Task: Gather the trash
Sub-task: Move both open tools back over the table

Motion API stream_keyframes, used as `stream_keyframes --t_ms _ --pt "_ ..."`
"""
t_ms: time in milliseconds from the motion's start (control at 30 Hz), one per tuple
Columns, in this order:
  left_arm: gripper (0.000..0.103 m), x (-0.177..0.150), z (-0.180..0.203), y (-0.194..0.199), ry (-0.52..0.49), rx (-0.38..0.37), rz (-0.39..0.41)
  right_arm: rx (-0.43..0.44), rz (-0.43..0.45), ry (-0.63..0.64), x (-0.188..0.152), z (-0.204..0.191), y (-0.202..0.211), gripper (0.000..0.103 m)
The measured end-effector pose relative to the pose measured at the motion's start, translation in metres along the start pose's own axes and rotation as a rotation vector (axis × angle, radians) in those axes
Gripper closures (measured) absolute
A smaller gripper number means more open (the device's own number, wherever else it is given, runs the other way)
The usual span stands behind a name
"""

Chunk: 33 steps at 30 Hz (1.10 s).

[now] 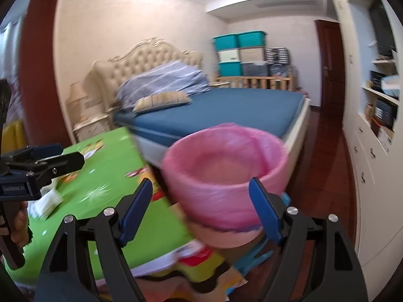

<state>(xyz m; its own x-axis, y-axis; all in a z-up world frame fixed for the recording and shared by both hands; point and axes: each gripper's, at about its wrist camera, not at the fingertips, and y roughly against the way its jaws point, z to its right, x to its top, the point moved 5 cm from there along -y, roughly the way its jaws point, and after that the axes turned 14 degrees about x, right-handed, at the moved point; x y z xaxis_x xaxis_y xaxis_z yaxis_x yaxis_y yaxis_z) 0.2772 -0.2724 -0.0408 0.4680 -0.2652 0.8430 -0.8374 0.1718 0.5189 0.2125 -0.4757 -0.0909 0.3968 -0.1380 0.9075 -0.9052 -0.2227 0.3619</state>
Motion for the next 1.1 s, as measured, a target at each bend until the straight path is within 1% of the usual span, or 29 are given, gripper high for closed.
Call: stream_keyframes --t_ms 67,200,300,333,367,433,500,600,633,800,867,933,967,1033,1100 --pt "0.009 -0.012 -0.021 0.014 0.012 0.030 0.002 0.021 -0.025 0.035 -0.007 -0.025 -0.006 0.025" --pt "0.009 -0.036 -0.067 0.040 0.055 0.087 0.008 0.076 -0.061 0.069 -0.017 -0.067 -0.017 0.025" --pt "0.009 -0.056 -0.103 0.060 0.087 0.158 0.016 0.111 -0.070 0.083 -0.020 -0.097 -0.025 0.025" --pt "0.009 -0.067 -0.119 0.069 0.107 0.182 0.017 0.125 -0.083 0.083 -0.022 -0.107 -0.029 0.025" --pt "0.009 -0.075 -0.126 0.074 0.119 0.198 0.015 0.142 -0.096 0.082 -0.024 -0.115 -0.031 0.025" --pt "0.009 -0.093 -0.151 0.086 0.156 0.242 0.003 0.180 -0.121 0.088 -0.026 -0.137 -0.039 0.025" --pt "0.009 -0.108 -0.172 0.097 0.185 0.276 -0.009 0.190 -0.137 0.119 -0.029 -0.159 -0.045 0.025" --pt "0.009 -0.130 -0.205 0.114 0.217 0.360 -0.028 0.226 -0.179 0.144 -0.037 -0.191 -0.058 0.025" --pt "0.009 -0.139 -0.219 0.120 0.227 0.403 -0.037 0.241 -0.192 0.150 -0.041 -0.201 -0.061 0.025" --pt "0.009 -0.169 -0.259 0.135 0.281 0.500 -0.070 0.268 -0.262 0.207 -0.056 -0.248 -0.086 0.025" --pt "0.009 -0.176 -0.268 0.139 0.293 0.520 -0.078 0.271 -0.267 0.216 -0.059 -0.261 -0.092 0.025" --pt "0.009 -0.184 -0.275 0.142 0.301 0.544 -0.082 0.254 -0.270 0.224 -0.059 -0.268 -0.099 0.025" --pt "0.009 -0.186 -0.277 0.143 0.310 0.548 -0.091 0.238 -0.275 0.213 -0.058 -0.269 -0.105 0.029" --pt "0.009 -0.187 -0.281 0.145 0.335 0.532 -0.087 0.221 -0.291 0.178 -0.057 -0.268 -0.114 0.032" --pt "0.009 -0.186 -0.283 0.147 0.342 0.529 -0.079 0.210 -0.304 0.157 -0.057 -0.268 -0.121 0.033"
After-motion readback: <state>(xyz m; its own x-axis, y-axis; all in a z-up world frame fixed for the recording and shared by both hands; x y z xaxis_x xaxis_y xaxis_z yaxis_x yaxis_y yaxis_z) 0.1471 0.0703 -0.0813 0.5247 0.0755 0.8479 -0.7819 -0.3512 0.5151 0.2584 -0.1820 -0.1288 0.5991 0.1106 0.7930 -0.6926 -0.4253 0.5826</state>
